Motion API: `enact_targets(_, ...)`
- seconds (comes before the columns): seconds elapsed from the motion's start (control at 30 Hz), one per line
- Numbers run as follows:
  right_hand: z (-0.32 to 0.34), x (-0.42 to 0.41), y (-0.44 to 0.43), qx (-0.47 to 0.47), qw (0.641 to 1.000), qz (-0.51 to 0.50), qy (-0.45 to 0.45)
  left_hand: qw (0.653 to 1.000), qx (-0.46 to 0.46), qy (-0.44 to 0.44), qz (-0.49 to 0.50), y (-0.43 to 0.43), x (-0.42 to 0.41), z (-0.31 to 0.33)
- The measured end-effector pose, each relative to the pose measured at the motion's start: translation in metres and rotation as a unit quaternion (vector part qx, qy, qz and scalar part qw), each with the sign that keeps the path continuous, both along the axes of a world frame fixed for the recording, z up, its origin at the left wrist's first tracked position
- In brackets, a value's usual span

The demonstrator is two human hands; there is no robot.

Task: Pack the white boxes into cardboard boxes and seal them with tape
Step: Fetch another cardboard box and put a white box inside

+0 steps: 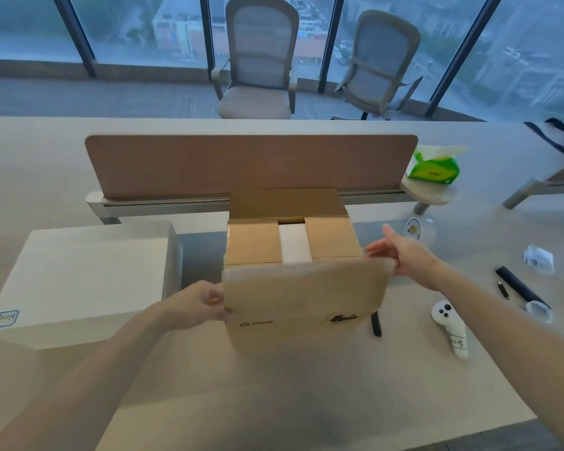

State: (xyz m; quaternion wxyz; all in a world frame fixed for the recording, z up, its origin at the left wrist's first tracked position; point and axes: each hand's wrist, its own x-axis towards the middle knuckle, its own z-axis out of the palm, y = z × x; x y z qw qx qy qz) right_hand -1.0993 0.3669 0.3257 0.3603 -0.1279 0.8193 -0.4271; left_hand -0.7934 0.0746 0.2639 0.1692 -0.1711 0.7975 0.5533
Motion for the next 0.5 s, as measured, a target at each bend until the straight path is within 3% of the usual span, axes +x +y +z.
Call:
enact_targets(0.1,-0.005,-0.001,0.002,0.014,1.0,-0.018,-0.005,0.996,0.016,0.046,0.072,0.003,-0.001,-0.002)
enact_targets(0.2,-0.022,0.001,-0.005,0.056,0.992,0.054,0.095,0.989,0.03,0.053,0.136,0.005,-0.009,-0.001)
enact_targets(0.3,-0.036,-0.003,-0.013,0.134,0.961,0.113,0.213,0.989,-0.013,0.042,0.139,0.005,-0.017,-0.01)
enact_targets(0.4,-0.04,-0.007,-0.019,0.158,0.96,0.1,0.207,0.979,-0.085,0.003,0.184,0.009,-0.027,-0.016)
enact_targets(0.5,-0.044,-0.009,-0.023,0.15,0.971,0.068,0.175,0.954,-0.087,-0.003,0.286,0.016,-0.046,-0.014)
